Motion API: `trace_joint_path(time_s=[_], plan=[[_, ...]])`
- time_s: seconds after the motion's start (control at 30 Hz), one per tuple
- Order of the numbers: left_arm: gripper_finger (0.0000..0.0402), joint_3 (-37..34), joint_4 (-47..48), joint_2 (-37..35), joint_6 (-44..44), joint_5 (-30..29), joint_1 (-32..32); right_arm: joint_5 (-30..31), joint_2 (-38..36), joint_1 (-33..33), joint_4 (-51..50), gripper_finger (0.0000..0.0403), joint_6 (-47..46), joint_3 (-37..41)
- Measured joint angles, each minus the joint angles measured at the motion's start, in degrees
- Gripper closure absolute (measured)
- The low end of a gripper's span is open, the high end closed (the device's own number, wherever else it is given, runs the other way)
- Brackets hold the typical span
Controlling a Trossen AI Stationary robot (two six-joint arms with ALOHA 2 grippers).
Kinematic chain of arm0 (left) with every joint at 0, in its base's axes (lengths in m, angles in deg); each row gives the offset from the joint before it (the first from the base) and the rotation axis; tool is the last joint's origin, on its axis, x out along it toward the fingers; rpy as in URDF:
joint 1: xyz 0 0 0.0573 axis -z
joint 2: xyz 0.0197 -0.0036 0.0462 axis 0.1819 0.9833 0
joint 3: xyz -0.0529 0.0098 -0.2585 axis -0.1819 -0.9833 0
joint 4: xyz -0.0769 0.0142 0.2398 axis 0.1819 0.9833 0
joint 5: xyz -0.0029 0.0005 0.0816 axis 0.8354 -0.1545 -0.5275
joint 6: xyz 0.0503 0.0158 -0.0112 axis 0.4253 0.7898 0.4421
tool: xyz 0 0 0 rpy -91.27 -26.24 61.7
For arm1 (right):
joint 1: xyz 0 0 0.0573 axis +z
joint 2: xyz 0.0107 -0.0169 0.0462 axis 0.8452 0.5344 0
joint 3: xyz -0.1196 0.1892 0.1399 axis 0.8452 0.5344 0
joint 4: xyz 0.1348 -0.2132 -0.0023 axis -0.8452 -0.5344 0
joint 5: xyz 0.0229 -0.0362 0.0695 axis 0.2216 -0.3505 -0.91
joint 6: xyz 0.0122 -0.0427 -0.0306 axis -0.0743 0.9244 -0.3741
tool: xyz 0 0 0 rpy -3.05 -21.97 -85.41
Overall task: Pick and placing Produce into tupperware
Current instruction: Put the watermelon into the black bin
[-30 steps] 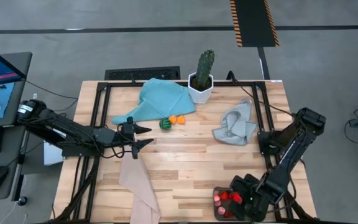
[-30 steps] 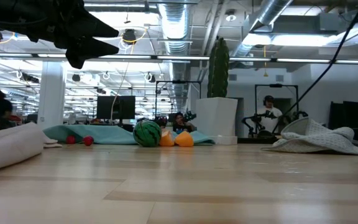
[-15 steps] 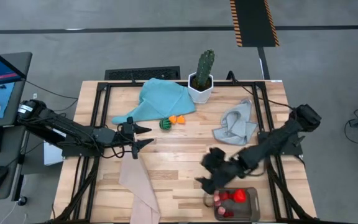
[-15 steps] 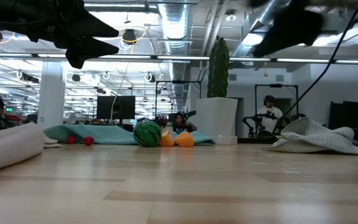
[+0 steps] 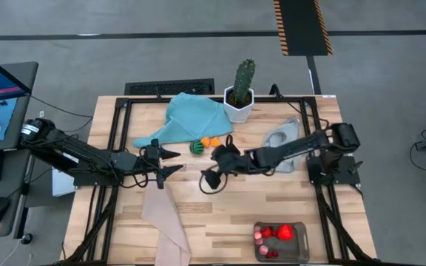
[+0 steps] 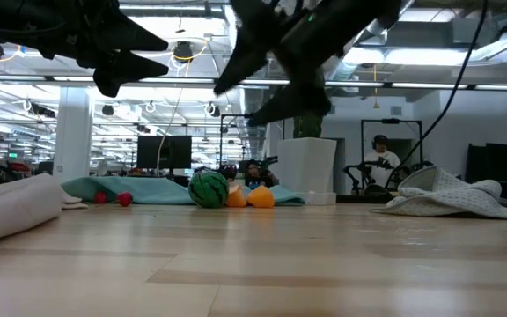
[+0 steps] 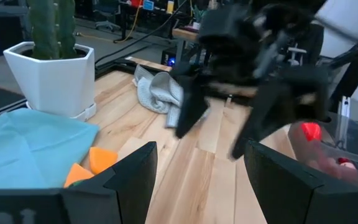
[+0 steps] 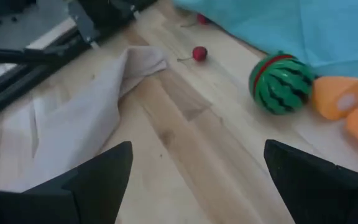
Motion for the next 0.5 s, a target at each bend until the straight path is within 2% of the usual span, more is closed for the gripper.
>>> trace_joint_path(time_s=[0.27,0.5], plan=[[0.0171,-0.02,-0.27,0.00,-0.01,0.39,0.00,-1.36,1.97,-2.73,5.13,0.0017,4.67,-0.79],[0.0171,-0.02,-1.36,0.00,0.82,1.57,0.00,-1.17,-5.05,-0.53,4.53,0.0017,14.49,-0.24]])
